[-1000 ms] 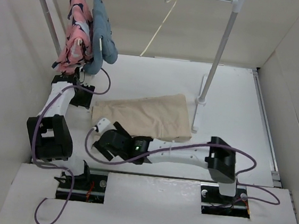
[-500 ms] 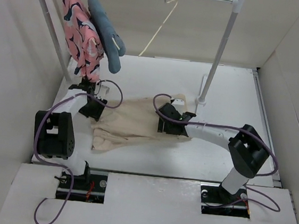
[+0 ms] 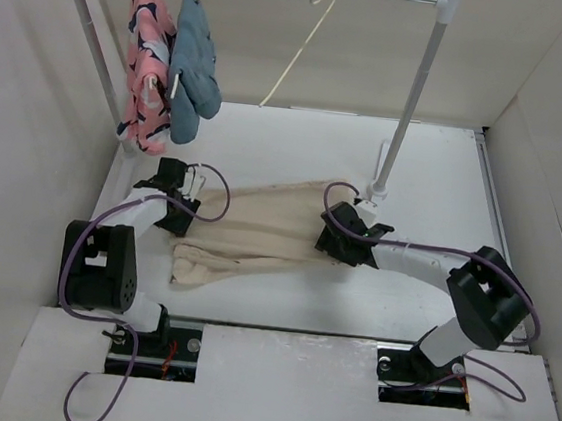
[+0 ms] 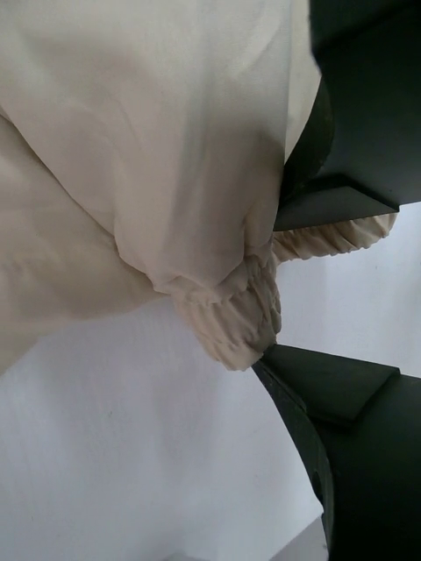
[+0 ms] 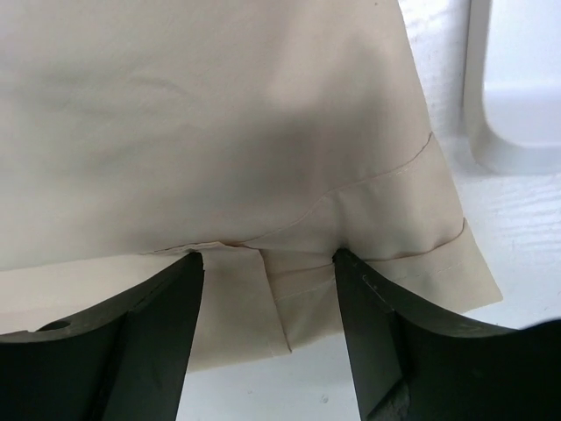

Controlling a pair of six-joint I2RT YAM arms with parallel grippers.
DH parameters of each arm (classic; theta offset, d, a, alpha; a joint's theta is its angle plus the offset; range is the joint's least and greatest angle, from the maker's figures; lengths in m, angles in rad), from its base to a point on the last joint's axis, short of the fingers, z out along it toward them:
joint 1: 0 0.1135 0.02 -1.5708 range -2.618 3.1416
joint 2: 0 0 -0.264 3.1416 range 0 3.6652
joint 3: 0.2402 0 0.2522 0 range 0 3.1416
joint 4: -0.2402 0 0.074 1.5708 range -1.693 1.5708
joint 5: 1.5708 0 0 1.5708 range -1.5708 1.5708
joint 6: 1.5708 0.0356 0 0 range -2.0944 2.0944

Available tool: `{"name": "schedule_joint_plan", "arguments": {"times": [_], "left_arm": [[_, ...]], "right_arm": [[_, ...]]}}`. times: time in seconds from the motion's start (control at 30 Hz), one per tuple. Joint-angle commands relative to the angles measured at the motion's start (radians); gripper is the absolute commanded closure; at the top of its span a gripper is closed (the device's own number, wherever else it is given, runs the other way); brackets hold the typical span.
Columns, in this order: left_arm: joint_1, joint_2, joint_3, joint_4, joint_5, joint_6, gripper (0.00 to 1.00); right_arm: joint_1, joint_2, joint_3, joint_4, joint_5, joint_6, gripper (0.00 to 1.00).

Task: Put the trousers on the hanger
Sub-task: Fold the trousers at the center of the board.

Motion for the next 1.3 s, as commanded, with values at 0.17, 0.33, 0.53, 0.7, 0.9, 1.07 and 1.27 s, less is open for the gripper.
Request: {"name": "schedule_joint_plan", "arguments": {"times": [0.17,0.33,0.53,0.7,0.9,1.07,1.27], "left_arm": [[0.049,-0.069,0.029,-0.082,-0.143,0.087,0.47],[0.049,-0.141,0.085,-0.142,-0.077,0.130,0.44],[0.008,-0.190,0.134,-0.184,-0.067,0.167,0.42],[-0.023,-0.239,0.181,-0.277,0.000,0.176,0.41],[-0.083,-0.357,0.172,-0.303,0.044,0.210,0.36],[-0.115,-0.370,0.210,-0.339,0.083,0.189,0.35],[-0.115,-0.359,0.221,-0.319,0.103,0.144,0.35]], "right_arm": [[0.067,-0.153,-0.137,-0.210,-0.111,0.087,0.30],[0.088,-0.305,-0.086,-0.299,-0.106,0.065,0.24],[0.028,-0.357,0.072,-0.331,-0.054,-0.034,0.21],[0.005,-0.385,0.290,-0.322,-0.042,-0.170,0.14],[0.005,-0.463,0.560,-0.235,-0.012,-0.281,0.03],[-0.015,-0.373,0.780,-0.109,-0.077,-0.319,0.02],[-0.056,-0.201,0.976,0.130,-0.199,-0.285,0.00]]}}
